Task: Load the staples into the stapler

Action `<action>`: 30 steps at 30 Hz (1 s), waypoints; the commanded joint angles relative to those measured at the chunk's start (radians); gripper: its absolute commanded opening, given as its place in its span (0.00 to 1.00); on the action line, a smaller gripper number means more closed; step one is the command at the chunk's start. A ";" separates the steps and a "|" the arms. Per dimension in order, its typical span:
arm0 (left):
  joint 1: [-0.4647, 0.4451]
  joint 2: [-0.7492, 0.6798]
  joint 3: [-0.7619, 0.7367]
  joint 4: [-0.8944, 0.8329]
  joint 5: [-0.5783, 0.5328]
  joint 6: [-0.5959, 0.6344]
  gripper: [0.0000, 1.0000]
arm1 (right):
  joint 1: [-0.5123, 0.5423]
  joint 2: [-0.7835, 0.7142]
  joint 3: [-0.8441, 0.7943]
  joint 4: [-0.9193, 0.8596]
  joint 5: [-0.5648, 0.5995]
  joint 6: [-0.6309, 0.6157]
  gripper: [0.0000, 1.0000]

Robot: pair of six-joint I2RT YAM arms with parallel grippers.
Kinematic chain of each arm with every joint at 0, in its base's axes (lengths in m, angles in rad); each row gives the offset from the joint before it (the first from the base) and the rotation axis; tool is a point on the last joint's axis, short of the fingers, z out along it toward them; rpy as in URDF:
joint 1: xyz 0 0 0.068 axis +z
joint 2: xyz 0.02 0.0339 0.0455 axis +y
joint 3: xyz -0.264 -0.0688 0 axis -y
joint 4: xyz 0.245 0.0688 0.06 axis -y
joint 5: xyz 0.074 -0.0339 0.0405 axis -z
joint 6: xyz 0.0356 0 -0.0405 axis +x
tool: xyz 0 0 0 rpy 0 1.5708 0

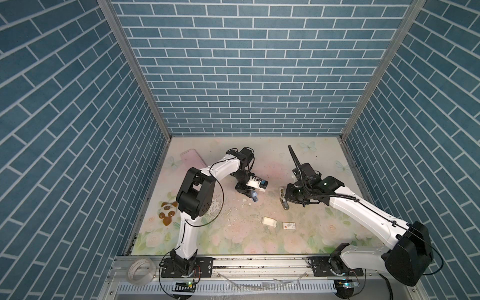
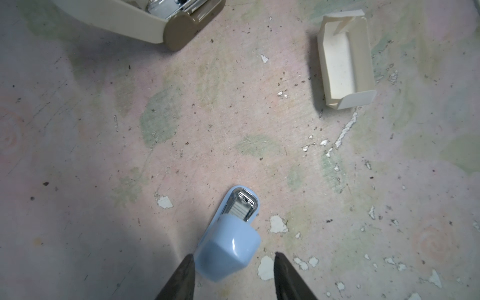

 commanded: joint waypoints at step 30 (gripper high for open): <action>-0.023 -0.044 -0.081 0.073 -0.005 -0.086 0.25 | -0.004 0.000 -0.047 0.030 0.023 0.025 0.11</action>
